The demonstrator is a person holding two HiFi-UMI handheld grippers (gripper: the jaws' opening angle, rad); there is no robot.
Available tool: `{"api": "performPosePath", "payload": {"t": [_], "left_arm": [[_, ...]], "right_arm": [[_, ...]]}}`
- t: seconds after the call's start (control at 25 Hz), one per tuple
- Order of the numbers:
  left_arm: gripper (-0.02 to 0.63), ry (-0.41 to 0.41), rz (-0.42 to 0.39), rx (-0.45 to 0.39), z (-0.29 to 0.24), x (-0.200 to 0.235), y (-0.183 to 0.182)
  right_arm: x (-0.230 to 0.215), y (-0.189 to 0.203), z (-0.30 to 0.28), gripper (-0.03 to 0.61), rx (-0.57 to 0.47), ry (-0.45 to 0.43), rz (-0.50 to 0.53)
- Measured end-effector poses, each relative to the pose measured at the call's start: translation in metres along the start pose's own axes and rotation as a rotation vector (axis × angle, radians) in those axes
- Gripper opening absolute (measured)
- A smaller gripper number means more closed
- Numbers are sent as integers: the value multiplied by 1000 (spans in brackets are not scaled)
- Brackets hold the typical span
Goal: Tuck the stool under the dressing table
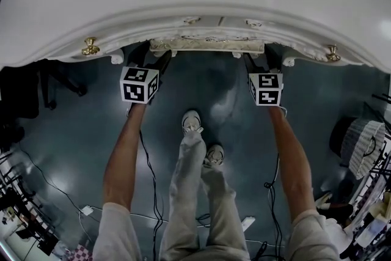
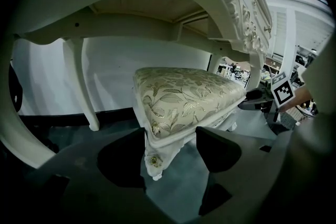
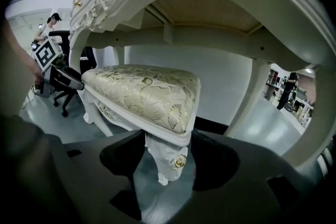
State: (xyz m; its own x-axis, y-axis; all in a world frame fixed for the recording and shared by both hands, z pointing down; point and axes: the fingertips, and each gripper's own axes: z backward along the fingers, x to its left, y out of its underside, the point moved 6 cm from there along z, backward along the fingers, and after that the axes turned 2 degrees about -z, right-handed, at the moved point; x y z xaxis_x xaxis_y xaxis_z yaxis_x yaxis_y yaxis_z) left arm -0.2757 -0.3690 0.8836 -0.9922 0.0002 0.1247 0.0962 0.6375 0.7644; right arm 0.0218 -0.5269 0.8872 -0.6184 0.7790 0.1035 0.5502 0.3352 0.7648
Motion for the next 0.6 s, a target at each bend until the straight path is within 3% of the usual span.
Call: {"api": "performPosePath", "payload": {"t": [0.44, 0.6], "left_arm": [[302, -21, -4, -4, 12, -5, -1], [265, -34, 27, -38, 32, -13, -1]], "right_arm": [[-1, -2, 13, 256, 25, -20, -22], [4, 0, 33, 234, 13, -35, -47]]}}
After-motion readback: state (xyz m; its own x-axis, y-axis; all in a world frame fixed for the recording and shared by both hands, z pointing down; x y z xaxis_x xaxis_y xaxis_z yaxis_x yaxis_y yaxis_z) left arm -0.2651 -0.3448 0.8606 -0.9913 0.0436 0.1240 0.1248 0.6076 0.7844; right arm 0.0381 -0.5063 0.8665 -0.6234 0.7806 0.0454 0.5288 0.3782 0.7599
